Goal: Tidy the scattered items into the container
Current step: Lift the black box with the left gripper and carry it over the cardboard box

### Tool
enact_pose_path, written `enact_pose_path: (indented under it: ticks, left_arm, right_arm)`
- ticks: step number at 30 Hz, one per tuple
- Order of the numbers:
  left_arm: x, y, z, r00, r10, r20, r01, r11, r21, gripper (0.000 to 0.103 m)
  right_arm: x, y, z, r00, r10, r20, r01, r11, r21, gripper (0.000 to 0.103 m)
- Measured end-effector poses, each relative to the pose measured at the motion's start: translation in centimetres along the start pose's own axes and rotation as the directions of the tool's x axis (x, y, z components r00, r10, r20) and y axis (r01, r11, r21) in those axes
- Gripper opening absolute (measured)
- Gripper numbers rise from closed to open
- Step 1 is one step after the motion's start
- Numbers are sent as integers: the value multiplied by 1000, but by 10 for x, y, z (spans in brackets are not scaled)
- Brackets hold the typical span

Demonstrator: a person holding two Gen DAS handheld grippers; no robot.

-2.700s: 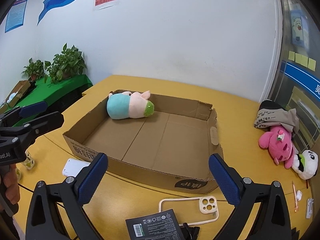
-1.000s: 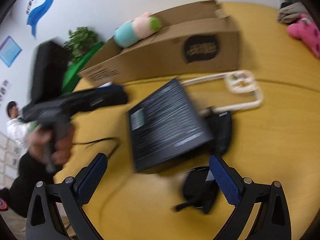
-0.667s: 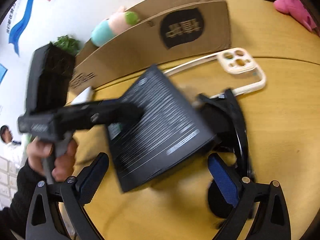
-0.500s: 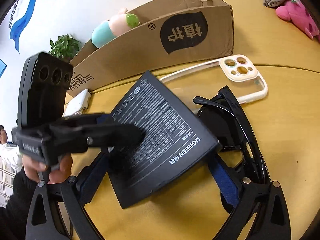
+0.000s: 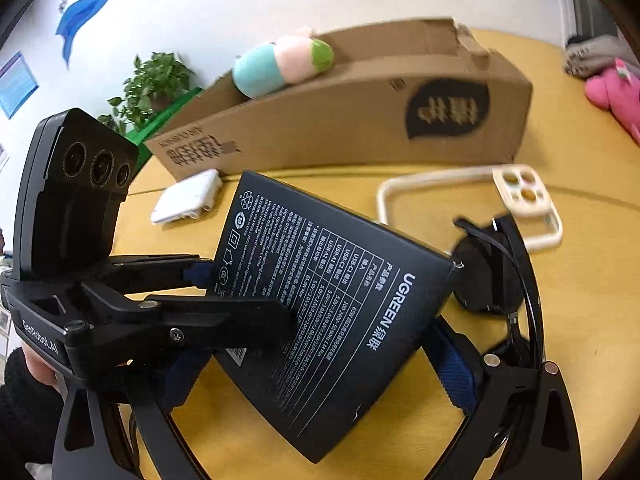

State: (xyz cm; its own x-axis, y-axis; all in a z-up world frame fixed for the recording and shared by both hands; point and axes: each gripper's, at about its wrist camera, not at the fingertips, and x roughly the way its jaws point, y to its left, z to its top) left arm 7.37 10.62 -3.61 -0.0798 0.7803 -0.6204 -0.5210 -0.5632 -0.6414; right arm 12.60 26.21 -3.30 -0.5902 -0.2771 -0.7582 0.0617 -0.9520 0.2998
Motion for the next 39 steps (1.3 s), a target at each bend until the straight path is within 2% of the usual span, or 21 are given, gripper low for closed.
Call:
enact_pose_path:
  ticks: [8, 13, 21, 28, 32, 39]
  left_arm:
    - [-65, -25, 26, 989, 25, 149, -32, 998, 45, 72]
    - [-102, -41, 56, 972, 39, 231, -63, 993, 96, 72]
    - [-160, -55, 121, 938, 42, 343, -94, 986, 136, 72]
    - [-207, -79, 197, 916, 74, 395, -165, 966, 200, 72]
    - [-226, -96, 238, 903, 66, 425, -174, 960, 220, 72]
    - [-237, -110, 299, 900, 69, 431, -188, 953, 238, 72]
  right_arm:
    - [-33, 41, 47, 993, 20, 113, -3, 989, -148, 100]
    - [-50, 64, 86, 983, 37, 178, 7, 971, -239, 100]
    - [-79, 93, 162, 960, 68, 271, 36, 932, -362, 100]
    - [-105, 105, 238, 940, 99, 326, 49, 907, -417, 100]
    - [-121, 108, 281, 930, 100, 354, 67, 900, -431, 100]
    - [-135, 105, 338, 930, 85, 357, 84, 897, -434, 99]
